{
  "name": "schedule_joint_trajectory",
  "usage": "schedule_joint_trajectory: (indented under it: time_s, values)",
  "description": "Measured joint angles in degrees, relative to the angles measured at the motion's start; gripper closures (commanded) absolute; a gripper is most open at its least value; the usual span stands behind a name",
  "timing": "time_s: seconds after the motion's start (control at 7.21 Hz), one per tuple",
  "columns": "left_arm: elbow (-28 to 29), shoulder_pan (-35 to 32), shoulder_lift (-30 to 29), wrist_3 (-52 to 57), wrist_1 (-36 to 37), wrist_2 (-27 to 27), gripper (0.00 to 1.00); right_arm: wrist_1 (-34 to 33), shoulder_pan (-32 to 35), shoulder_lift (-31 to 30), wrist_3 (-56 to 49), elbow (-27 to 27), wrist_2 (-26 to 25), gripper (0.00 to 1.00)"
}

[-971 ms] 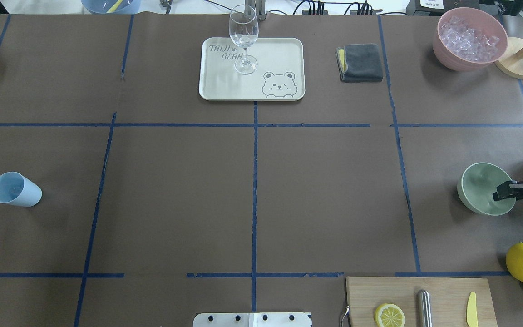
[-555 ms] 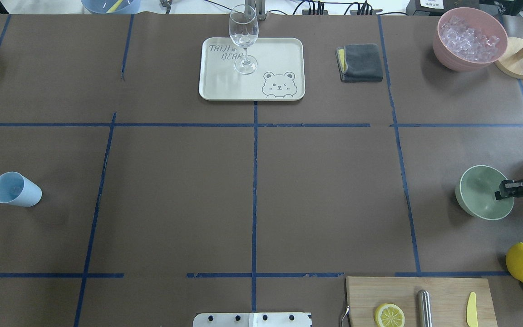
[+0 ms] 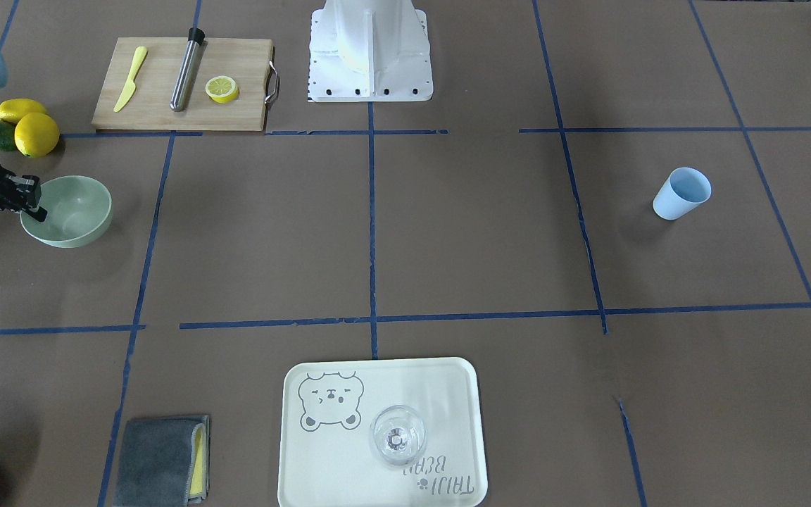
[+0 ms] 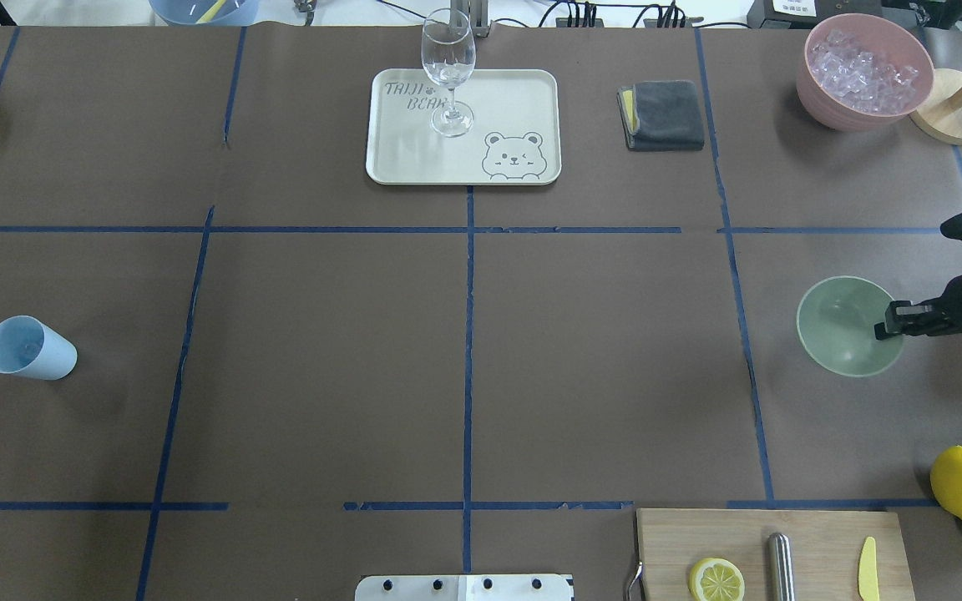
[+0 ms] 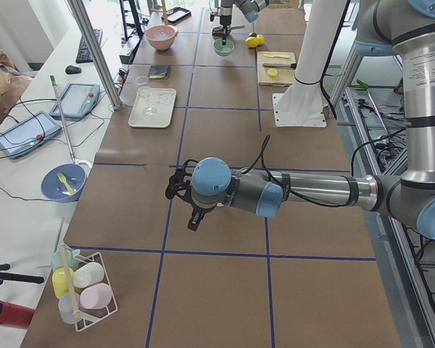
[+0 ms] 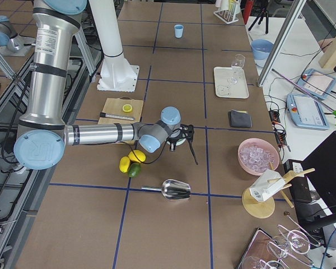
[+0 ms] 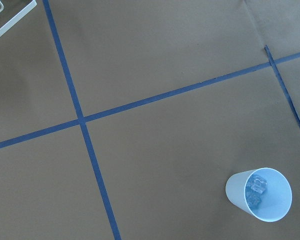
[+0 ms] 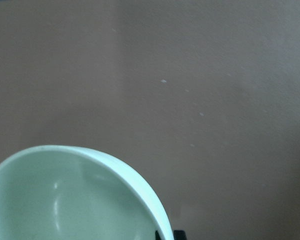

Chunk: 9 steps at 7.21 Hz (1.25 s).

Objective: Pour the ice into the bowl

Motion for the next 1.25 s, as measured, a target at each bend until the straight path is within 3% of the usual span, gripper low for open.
schedule_joint_trajectory:
  time_s: [0.28, 0.42, 0.69, 0.97, 1.25]
  values:
    - [0.48, -0.05, 0.13, 0.05, -6.86, -1.42, 0.00, -0.08, -3.65, 10.48, 17.70, 2.88, 2.02, 1.00]
    - [1.64, -0.06, 0.20, -0.13, -12.46, -1.54, 0.00, -0.32, -8.28, 16.65, 26.03, 3.15, -0.11, 1.00]
    - [3.78, 0.01, 0.15, -0.37, -21.96, -1.35, 0.00, -3.63, -21.37, 28.33, 38.53, 2.17, -12.21, 1.00]
    - [4.07, 0.36, -0.11, -4.02, -25.80, -1.35, 0.00, -9.90, -29.47, 43.04, 46.45, -7.18, -22.09, 1.00]
    - [4.08, 3.46, -0.08, -17.96, -35.31, 1.81, 0.00, -11.40, -31.97, 53.72, 50.18, -19.47, -25.83, 1.00]
